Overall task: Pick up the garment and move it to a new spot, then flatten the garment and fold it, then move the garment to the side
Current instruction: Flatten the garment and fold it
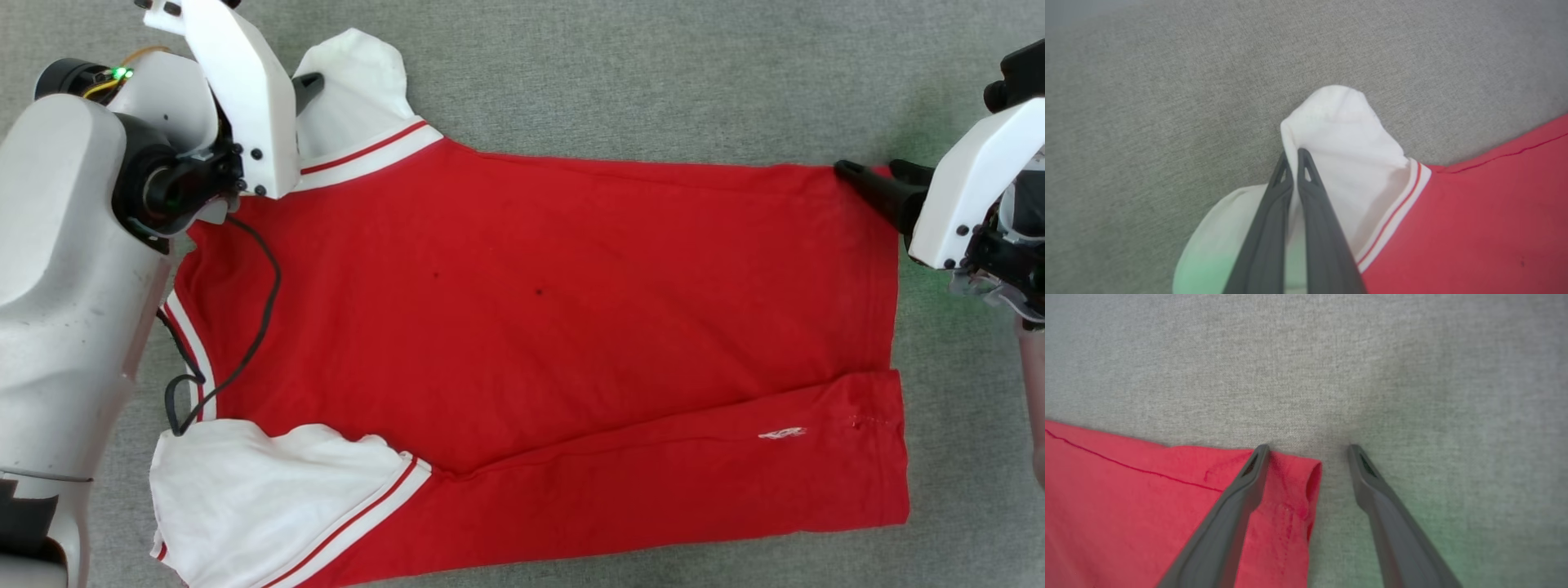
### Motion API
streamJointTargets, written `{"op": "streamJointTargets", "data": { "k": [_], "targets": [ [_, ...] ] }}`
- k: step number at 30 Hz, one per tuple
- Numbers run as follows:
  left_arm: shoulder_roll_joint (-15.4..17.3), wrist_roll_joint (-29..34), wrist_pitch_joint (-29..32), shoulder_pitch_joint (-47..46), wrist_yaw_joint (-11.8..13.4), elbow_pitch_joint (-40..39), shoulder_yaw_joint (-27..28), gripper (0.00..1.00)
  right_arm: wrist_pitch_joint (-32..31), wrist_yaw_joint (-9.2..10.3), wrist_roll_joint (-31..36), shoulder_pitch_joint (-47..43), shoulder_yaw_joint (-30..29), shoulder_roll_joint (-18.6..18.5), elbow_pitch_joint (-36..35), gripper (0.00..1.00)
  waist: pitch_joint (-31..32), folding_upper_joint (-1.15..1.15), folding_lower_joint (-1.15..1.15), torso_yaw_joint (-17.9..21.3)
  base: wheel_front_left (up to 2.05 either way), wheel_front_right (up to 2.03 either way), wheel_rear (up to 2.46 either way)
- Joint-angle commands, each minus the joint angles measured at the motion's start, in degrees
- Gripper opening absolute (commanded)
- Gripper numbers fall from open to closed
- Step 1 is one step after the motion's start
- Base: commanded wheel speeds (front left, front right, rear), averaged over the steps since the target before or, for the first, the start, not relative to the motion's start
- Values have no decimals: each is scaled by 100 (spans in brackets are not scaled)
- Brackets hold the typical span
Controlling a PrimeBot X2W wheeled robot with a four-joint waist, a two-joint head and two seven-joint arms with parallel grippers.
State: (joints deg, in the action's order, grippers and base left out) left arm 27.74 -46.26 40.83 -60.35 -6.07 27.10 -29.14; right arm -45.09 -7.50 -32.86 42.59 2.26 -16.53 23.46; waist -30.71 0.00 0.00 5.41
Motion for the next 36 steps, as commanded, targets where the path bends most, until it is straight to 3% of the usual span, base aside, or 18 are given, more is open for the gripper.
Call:
{"op": "streamJointTargets", "data": {
  "k": [1, 2, 12, 19, 29, 36],
  "targets": [
    [-18, 28, -82, -66, -26, -33, -16, 0, -173, 2, -35, -150, 179, 113, 264, 31, -7, 0, 0, -32, 0, 0, 0],
    [-15, 31, -104, -47, -33, -35, -28, 0, -209, 2, -54, -151, 217, 120, 299, 0, -2, 0, 0, -45, 0, 0, 0],
    [26, 25, -739, 396, -64, -68, 11, 0, 313, 2, 95, -139, 304, -362, -343, 0, 446, 0, 0, -165, 0, 0, 0],
    [65, -129, -1515, 1329, 65, -411, 238, 0, 656, 2, 185, -820, 115, -502, -785, 0, 1109, 0, 0, -310, 0, 0, 0],
    [121, -217, -2201, 3189, 699, -1311, 350, 0, 1028, 5, 126, -1984, -388, -393, -709, 0, 1684, 0, 0, -532, 0, 0, 0],
    [-78, -311, -2541, 4381, 1041, -1482, 249, 0, 1559, 5, 18, -2560, -545, -243, -411, 0, 1838, 0, 0, -617, 0, 0, 0]
  ]
}}
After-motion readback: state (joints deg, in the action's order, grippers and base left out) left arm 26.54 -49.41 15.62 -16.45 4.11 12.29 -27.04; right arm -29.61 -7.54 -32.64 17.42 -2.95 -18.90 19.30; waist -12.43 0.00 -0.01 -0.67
